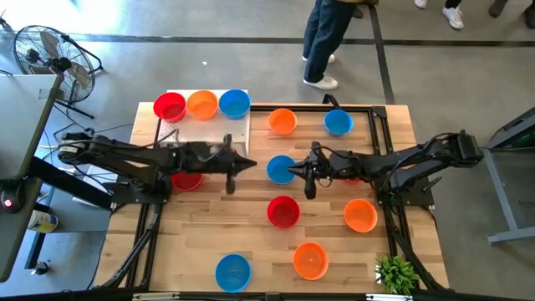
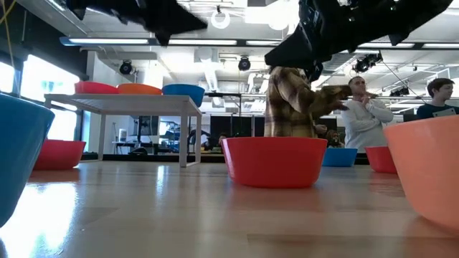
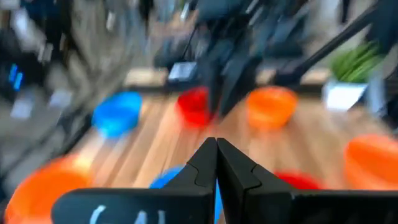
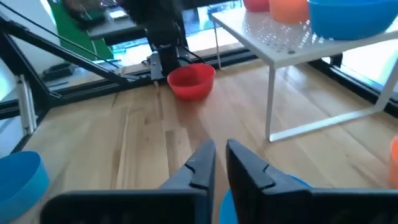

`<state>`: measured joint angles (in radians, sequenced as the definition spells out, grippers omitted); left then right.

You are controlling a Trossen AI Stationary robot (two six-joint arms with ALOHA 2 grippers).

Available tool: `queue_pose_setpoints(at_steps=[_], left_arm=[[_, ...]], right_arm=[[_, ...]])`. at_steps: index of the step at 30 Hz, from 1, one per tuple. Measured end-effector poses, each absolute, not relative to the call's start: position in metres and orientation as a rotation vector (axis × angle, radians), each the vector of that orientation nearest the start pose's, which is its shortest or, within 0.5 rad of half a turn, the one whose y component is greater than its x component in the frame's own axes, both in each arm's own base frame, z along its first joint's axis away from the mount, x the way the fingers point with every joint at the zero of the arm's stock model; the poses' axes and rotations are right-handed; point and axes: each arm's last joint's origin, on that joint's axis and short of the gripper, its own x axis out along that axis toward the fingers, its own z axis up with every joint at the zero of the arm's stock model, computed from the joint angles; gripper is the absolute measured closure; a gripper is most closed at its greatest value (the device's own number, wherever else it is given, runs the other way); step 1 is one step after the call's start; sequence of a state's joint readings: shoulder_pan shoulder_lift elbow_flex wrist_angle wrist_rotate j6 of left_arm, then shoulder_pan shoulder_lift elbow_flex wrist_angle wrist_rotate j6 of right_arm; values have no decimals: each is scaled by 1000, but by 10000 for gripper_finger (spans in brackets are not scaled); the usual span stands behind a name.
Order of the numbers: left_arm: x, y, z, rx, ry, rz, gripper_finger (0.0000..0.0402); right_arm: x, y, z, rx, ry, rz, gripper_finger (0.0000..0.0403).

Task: Pick & Place Mini bowls
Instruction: Stack the red bowl on top of the other red bowl on the shelf

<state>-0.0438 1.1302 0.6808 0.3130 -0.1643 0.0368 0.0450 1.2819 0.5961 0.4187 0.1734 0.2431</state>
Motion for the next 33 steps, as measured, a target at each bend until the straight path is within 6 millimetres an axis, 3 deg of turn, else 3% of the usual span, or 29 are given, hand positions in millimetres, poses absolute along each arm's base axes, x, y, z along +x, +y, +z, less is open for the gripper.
queue_pose_setpoints(at_steps=[8,12,21,26,30,33], left_arm=[[235,-16,244,26,3,79,401],[228,-15,228,-6,-4,80,401],[223,-15,214,-18,50,80,401],[223,-15,214,-24,51,77,401],[223,-15,210,-19,93,57,401],[223,-15,207,-17,126,55,401]], right_arm=[[263,31,223,262,498,-154,284],[257,46,222,290,625,-141,266],[247,97,196,22,791,82,266],[252,105,175,-7,864,92,294],[258,111,174,-113,797,125,336],[259,113,173,-211,775,166,345]])
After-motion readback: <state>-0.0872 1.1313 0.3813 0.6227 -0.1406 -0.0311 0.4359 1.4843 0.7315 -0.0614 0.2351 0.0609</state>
